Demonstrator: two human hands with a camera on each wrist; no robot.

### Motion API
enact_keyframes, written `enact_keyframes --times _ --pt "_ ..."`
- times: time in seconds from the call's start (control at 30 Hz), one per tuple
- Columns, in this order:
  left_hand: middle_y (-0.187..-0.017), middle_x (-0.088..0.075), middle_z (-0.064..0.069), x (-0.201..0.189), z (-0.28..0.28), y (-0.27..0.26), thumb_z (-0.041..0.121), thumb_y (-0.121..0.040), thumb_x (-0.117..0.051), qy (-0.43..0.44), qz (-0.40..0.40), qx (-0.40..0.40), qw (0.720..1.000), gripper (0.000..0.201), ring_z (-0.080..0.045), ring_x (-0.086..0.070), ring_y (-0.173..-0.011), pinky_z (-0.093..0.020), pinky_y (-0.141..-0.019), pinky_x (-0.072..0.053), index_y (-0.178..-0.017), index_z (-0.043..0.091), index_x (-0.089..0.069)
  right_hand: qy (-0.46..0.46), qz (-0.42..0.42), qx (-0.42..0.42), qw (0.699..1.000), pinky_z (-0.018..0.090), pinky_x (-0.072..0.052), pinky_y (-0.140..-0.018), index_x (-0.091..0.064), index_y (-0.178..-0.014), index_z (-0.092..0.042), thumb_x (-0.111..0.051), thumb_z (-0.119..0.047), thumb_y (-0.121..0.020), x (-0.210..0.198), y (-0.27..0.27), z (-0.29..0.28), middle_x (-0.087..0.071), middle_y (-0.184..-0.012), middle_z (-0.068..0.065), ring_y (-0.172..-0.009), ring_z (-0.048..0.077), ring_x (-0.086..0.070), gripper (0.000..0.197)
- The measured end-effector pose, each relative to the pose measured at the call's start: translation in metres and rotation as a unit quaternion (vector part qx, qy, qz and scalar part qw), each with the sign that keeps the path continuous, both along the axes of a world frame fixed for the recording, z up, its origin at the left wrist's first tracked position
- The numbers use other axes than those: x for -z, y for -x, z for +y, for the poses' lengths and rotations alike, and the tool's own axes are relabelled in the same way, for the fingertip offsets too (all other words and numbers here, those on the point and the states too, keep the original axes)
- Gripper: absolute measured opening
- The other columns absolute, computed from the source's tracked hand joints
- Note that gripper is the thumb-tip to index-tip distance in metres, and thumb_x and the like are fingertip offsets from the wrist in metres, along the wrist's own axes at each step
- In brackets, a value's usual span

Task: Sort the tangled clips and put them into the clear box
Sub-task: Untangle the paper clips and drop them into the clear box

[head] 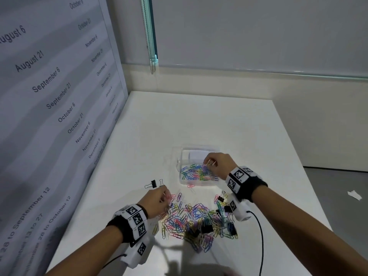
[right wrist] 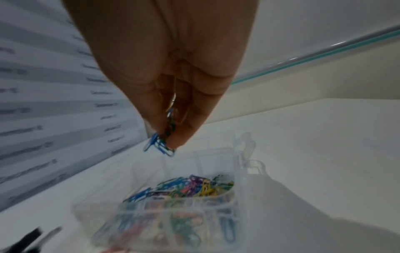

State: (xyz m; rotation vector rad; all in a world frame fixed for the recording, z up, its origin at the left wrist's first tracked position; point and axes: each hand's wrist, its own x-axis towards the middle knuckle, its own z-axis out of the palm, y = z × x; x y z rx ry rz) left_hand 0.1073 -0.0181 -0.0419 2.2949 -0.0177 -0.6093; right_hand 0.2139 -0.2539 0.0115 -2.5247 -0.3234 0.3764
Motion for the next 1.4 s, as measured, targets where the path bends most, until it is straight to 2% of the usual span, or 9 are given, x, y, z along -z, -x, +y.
enact_keyframes --times 0.17,0.5,0.6,0.73,0.9,1.03,1.2,1.3,1.4 --pt "-0.076 -0.064 0.004 0.003 0.019 0.005 0.008 -0.090 -0.047 -0.016 0.010 -0.032 0.999 0.019 -0.022 -0.066 -0.081 -0.029 -0.076 -0.050 -0.087 0.026 -0.053 -0.006 0.013 0.049 0.999 0.027 -0.048 -0.080 -0.067 -0.097 -0.012 -0.050 -0.001 -0.084 0.004 -0.004 -0.001 -0.067 -0.111 0.008 -0.095 0.024 -0.062 0.024" --pt "-0.054 -0.048 0.007 0.014 0.031 0.006 0.008 -0.087 -0.049 -0.067 -0.008 -0.052 0.996 0.024 -0.010 -0.044 -0.055 -0.022 -0.056 -0.034 -0.070 0.026 -0.050 0.036 0.067 -0.111 0.991 0.027 -0.052 -0.084 -0.064 -0.094 -0.020 -0.056 -0.011 -0.083 0.030 0.050 0.035 -0.066 -0.100 -0.002 -0.086 0.013 -0.059 0.017" --pt "-0.056 -0.046 0.011 0.015 0.034 0.005 0.008 -0.088 -0.049 -0.086 -0.022 -0.068 0.994 0.026 -0.008 -0.043 -0.056 -0.019 -0.055 -0.033 -0.069 0.027 -0.047 0.106 0.134 -0.176 0.970 0.031 -0.043 -0.094 -0.050 -0.116 -0.023 -0.070 -0.023 -0.075 0.042 0.066 0.044 -0.048 -0.121 0.001 -0.109 0.020 -0.050 0.045" --pt "-0.057 -0.046 0.010 0.016 0.037 0.004 0.010 -0.088 -0.051 -0.092 -0.021 -0.074 0.993 0.025 -0.015 -0.045 -0.062 -0.023 -0.057 -0.034 -0.070 0.028 -0.047 0.130 0.131 -0.202 0.962 0.041 -0.046 -0.096 -0.035 -0.129 -0.027 -0.080 -0.033 -0.062 0.052 0.080 0.056 -0.036 -0.127 0.005 -0.113 0.024 -0.044 0.080" --pt "-0.061 -0.048 0.009 0.014 0.034 0.008 0.018 -0.085 -0.060 -0.078 -0.033 -0.081 0.993 0.021 -0.016 -0.050 -0.066 -0.021 -0.060 -0.037 -0.094 0.026 -0.043 0.109 0.145 -0.210 0.961 0.032 -0.043 -0.079 -0.056 -0.106 -0.017 -0.076 -0.028 -0.068 0.057 0.088 0.060 -0.044 -0.106 0.006 -0.096 0.023 -0.047 0.044" --pt "-0.077 -0.048 0.008 0.008 0.019 0.015 0.022 -0.082 -0.063 -0.062 -0.051 -0.041 0.996 0.031 -0.014 -0.051 -0.076 -0.029 -0.082 -0.047 -0.110 0.024 -0.049 0.075 0.158 -0.189 0.966 0.027 -0.041 -0.073 -0.067 -0.089 -0.009 -0.065 -0.011 -0.075 0.050 0.087 0.058 -0.059 -0.091 0.004 -0.085 0.020 -0.054 0.014" --pt "-0.118 -0.043 0.003 0.003 -0.003 0.023 0.042 -0.072 -0.072 -0.087 -0.034 0.070 0.993 0.065 -0.015 -0.046 -0.109 -0.032 -0.094 -0.044 -0.126 0.025 -0.042 0.048 0.116 -0.124 0.984 0.024 -0.050 -0.078 -0.072 -0.082 -0.009 -0.047 -0.001 -0.076 0.042 0.080 0.046 -0.073 -0.094 0.008 -0.087 0.019 -0.064 0.027" --pt "-0.123 -0.037 -0.001 0.010 -0.012 0.027 0.047 -0.062 -0.078 -0.116 -0.022 0.113 0.987 0.088 -0.018 -0.042 -0.113 -0.032 -0.097 -0.044 -0.134 0.022 -0.035 0.003 0.105 -0.085 0.991 0.016 -0.042 -0.066 -0.073 -0.080 -0.005 -0.043 0.002 -0.077 0.034 0.074 0.038 -0.074 -0.089 0.012 -0.063 0.009 -0.057 0.031" --pt "-0.124 -0.034 -0.003 0.015 -0.021 0.029 0.043 -0.062 -0.079 -0.128 -0.034 0.133 0.982 0.088 -0.019 -0.041 -0.113 -0.032 -0.097 -0.045 -0.135 0.021 -0.035 -0.019 0.090 -0.055 0.994 0.019 -0.049 -0.072 -0.073 -0.082 -0.006 -0.053 0.000 -0.080 0.023 0.061 0.033 -0.074 -0.090 0.011 -0.072 0.011 -0.063 0.021"
